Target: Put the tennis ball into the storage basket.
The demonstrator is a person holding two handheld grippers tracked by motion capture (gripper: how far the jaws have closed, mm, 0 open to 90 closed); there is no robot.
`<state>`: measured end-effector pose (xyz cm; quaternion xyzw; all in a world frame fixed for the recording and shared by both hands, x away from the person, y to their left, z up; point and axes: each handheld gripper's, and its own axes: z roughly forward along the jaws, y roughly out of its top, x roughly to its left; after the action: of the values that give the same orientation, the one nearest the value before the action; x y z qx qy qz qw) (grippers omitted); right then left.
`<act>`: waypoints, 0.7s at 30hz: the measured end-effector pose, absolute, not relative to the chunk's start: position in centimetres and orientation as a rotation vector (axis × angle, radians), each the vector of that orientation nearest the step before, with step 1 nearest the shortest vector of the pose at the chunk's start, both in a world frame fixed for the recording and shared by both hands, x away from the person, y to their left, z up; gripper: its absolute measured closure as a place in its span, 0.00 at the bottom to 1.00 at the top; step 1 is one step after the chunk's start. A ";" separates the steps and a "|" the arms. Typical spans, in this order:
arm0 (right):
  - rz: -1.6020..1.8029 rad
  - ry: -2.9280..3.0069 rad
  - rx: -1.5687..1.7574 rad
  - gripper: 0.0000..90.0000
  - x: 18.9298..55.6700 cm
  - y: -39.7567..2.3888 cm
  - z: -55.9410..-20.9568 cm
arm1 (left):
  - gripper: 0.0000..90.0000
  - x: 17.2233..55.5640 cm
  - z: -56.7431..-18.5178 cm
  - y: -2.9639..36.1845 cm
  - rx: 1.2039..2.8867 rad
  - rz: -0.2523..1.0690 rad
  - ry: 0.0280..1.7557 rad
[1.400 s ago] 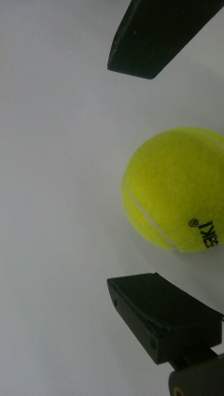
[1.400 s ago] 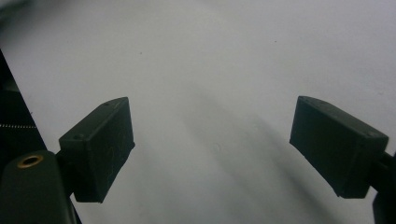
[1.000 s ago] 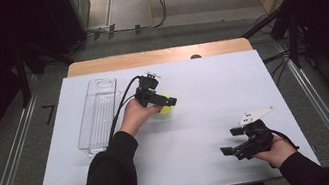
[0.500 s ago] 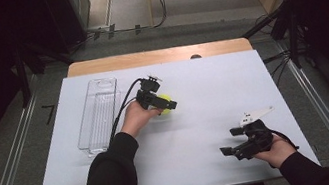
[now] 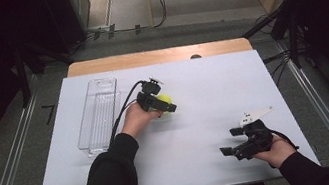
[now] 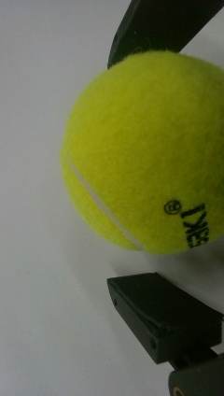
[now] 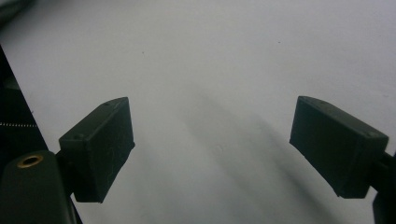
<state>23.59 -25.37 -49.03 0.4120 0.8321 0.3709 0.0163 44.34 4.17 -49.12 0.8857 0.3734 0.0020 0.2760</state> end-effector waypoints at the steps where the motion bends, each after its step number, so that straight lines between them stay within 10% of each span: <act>1: 1.153 2.587 1.281 0.13 23.6 -25.4 -49.0 | 0.01 44.3 -49.2 4.2 2.380 0.006 1.003; 21: 1.150 2.590 1.287 0.13 23.6 -25.3 -49.0 | 0.29 44.1 -48.9 4.7 2.343 -0.007 0.970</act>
<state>23.60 -25.33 -49.04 0.4133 0.8321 0.3695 0.0145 44.14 4.71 -48.90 0.8819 0.3650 -0.0025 0.2985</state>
